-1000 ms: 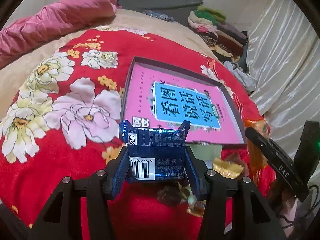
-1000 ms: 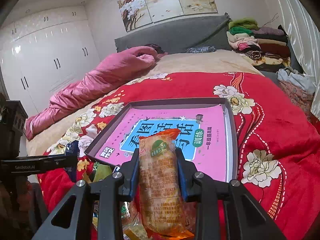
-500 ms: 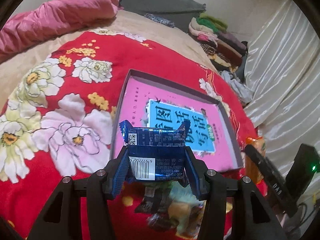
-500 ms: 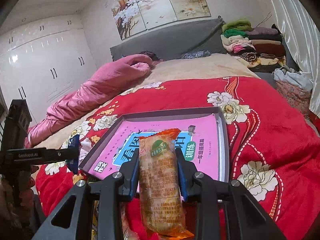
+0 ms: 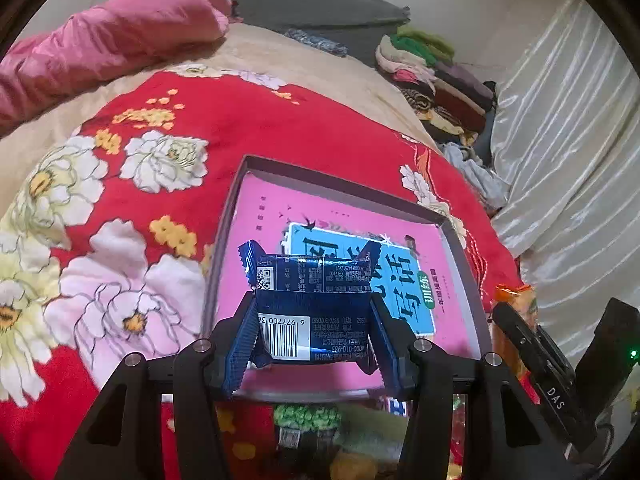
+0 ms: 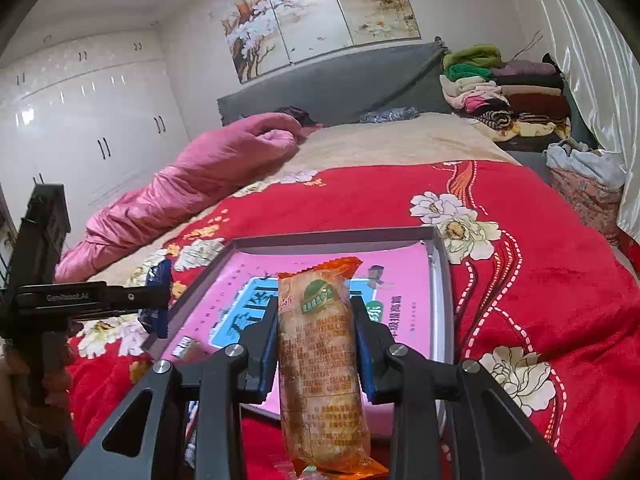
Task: Organize snacks
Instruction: 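Carry the blue packet and bread roll over the tray with both grippers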
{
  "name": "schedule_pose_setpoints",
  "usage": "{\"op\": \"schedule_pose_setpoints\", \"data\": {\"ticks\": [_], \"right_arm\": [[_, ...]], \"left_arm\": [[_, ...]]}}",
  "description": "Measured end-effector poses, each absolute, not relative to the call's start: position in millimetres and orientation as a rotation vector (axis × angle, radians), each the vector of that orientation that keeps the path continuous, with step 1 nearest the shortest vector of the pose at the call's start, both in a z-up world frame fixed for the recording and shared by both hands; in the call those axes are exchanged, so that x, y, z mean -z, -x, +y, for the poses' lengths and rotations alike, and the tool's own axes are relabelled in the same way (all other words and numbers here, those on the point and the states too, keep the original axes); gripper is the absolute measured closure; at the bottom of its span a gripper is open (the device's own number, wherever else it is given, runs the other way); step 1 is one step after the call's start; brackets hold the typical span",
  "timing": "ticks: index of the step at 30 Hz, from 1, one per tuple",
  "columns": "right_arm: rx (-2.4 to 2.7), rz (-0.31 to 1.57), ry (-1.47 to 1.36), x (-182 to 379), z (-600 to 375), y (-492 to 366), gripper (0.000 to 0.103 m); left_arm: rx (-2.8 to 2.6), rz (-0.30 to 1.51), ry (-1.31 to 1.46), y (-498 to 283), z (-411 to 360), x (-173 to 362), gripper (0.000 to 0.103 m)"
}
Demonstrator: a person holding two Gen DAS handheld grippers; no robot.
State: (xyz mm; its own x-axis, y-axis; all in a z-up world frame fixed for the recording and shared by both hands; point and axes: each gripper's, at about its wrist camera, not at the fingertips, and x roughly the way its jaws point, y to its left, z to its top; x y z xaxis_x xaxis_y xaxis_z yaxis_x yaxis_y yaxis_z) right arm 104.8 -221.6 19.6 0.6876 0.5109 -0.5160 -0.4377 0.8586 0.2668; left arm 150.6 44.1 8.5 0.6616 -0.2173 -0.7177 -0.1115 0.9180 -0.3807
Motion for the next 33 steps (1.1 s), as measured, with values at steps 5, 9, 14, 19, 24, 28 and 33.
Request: {"op": "schedule_pose_setpoints", "data": {"ticks": [5, 9, 14, 19, 24, 28, 33], "right_arm": [[-0.527, 0.644, -0.135, -12, -221, -115, 0.070], [-0.525, 0.665, -0.141, -7, -221, -122, 0.070], [-0.513, 0.700, -0.124, 0, -217, -130, 0.070], [-0.502, 0.713, -0.090, 7, -213, -134, 0.070], [-0.474, 0.741, -0.077, 13, -212, -139, 0.070], [-0.461, 0.753, -0.088, 17, -215, -142, 0.070], [-0.450, 0.762, -0.096, 20, -218, -145, 0.070]], "left_arm": [[0.056, 0.864, 0.372, -163, 36, -5, 0.048], [0.055, 0.877, 0.338, -172, 31, -1, 0.048], [0.054, 0.903, 0.292, -181, 23, 7, 0.048], [0.054, 0.932, 0.268, -185, 19, 16, 0.048], [0.053, 0.968, 0.254, -186, 17, 26, 0.048], [0.056, 0.991, 0.255, -186, 14, 32, 0.048], [0.059, 0.999, 0.231, -186, 10, 33, 0.048]]}}
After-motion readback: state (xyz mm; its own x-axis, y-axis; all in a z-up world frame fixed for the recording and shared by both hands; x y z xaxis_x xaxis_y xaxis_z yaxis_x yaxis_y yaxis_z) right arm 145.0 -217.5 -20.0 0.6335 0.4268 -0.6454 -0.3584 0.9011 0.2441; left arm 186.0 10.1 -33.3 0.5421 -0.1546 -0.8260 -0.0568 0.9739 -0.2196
